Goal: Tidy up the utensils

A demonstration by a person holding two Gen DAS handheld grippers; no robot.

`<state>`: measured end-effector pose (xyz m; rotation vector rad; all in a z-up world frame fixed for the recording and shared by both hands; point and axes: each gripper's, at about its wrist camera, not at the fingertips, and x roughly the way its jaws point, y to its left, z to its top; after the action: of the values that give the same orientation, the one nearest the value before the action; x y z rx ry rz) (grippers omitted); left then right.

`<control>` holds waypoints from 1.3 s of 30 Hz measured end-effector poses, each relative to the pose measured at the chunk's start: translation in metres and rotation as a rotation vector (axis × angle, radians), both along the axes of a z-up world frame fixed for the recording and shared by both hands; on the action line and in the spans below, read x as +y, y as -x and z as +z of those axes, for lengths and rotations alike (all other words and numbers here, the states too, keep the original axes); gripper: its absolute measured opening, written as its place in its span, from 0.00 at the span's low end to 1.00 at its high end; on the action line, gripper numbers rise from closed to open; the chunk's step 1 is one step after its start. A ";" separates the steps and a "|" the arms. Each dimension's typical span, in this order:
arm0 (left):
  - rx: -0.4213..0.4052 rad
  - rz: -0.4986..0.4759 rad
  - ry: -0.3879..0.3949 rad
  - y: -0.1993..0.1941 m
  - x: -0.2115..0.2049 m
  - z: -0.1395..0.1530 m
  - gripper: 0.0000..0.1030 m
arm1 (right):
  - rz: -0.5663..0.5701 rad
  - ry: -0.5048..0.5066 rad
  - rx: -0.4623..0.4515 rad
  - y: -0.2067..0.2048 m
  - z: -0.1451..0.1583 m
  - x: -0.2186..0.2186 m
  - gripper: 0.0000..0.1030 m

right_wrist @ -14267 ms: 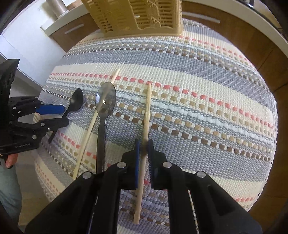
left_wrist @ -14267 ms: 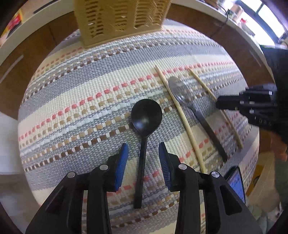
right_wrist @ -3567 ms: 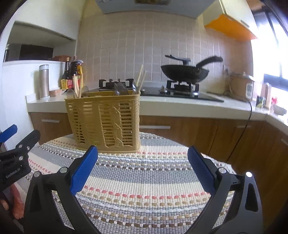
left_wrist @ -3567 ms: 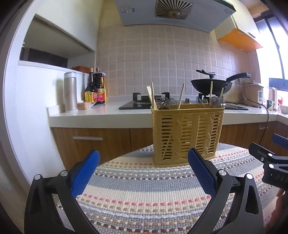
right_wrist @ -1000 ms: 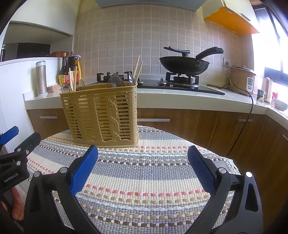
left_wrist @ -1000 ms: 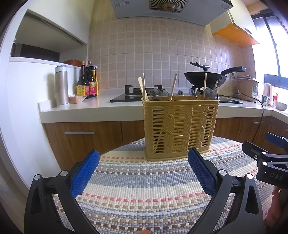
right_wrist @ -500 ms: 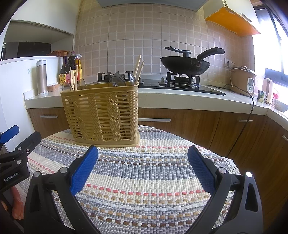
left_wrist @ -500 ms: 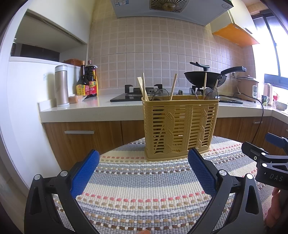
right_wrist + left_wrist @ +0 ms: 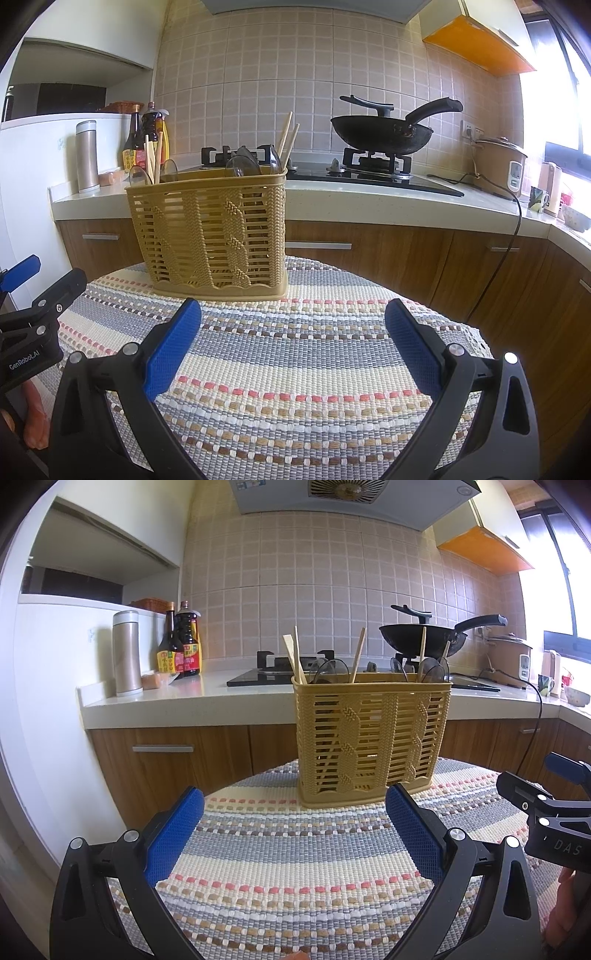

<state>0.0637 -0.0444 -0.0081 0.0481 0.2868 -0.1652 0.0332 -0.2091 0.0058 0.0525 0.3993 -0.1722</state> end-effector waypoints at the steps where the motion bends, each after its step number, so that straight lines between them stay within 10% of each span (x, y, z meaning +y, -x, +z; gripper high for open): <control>1: 0.002 0.001 0.000 0.000 0.000 0.000 0.93 | 0.000 0.002 -0.001 0.000 0.000 0.000 0.92; 39: 0.000 -0.025 -0.017 -0.001 -0.003 0.002 0.93 | 0.020 0.011 0.007 -0.002 -0.001 0.000 0.92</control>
<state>0.0645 -0.0470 -0.0066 0.0687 0.2876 -0.1880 0.0353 -0.2088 0.0044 0.0371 0.4055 -0.1547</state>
